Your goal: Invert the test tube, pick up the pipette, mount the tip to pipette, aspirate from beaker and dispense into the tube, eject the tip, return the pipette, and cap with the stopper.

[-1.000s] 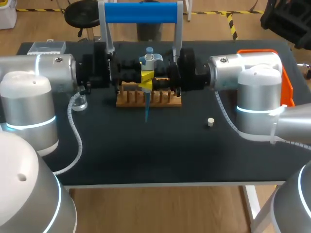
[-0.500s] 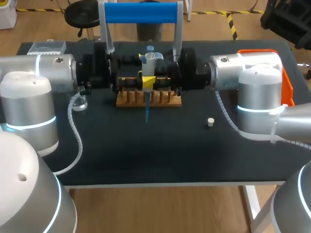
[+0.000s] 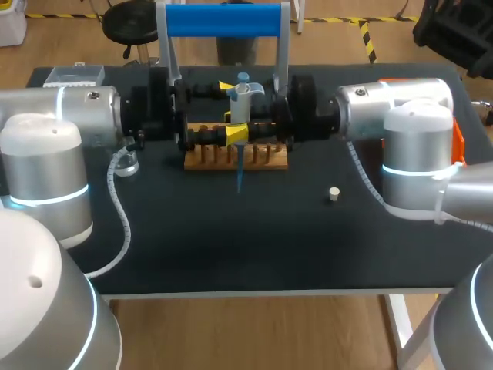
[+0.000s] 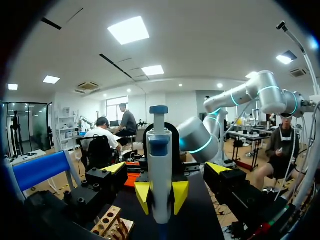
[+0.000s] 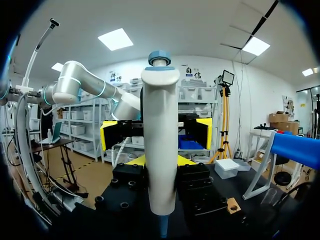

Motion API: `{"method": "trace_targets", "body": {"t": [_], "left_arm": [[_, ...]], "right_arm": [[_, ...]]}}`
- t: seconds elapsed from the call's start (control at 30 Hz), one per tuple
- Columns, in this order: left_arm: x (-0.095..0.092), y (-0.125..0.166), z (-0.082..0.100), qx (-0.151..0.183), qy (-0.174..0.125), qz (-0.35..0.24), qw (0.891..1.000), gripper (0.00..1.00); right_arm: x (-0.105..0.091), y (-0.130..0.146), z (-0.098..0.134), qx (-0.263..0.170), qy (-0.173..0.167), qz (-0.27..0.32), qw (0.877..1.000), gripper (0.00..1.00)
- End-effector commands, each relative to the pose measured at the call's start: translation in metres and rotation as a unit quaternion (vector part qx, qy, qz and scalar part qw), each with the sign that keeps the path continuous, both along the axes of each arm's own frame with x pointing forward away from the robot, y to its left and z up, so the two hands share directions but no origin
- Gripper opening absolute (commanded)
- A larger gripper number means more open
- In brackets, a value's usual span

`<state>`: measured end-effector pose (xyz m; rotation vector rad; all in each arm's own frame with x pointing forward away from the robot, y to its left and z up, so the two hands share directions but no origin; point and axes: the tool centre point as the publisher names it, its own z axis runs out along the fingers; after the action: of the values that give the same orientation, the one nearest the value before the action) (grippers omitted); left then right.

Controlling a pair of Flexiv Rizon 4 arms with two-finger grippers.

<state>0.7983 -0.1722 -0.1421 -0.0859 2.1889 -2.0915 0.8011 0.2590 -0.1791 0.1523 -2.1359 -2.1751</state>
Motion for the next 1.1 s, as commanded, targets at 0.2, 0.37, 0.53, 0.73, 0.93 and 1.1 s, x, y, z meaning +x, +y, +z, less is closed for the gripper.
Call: {"method": "trace_targets", "body": {"t": [0.2,0.37,0.53,0.73,0.93,1.1], "left_arm": [[-0.001,-0.001,0.0,-0.001,-0.001,0.003,1.0,1.0],[-0.001,-0.001,0.0,-0.001,-0.001,0.003,1.0,1.0],[-0.001,-0.001,0.0,-0.001,-0.001,0.003,1.0,1.0],[-0.001,-0.001,0.0,-0.001,-0.001,0.003,1.0,1.0],[-0.001,-0.001,0.0,-0.001,-0.001,0.003,1.0,1.0],[-0.001,-0.001,0.0,-0.001,-0.001,0.003,1.0,1.0]], "right_arm": [[0.007,-0.037,0.005,0.002,-0.003,-0.002,1.0,0.0],[0.013,-0.057,0.004,0.001,-0.006,-0.004,1.0,0.0],[0.024,-0.079,0.004,0.0,-0.009,-0.006,1.0,0.0],[0.042,-0.102,0.006,0.0,-0.02,-0.003,1.0,0.0],[0.06,-0.119,0.011,0.002,-0.026,-0.005,1.0,0.0],[0.06,-0.119,0.011,0.002,-0.026,-0.005,1.0,0.0]]}}
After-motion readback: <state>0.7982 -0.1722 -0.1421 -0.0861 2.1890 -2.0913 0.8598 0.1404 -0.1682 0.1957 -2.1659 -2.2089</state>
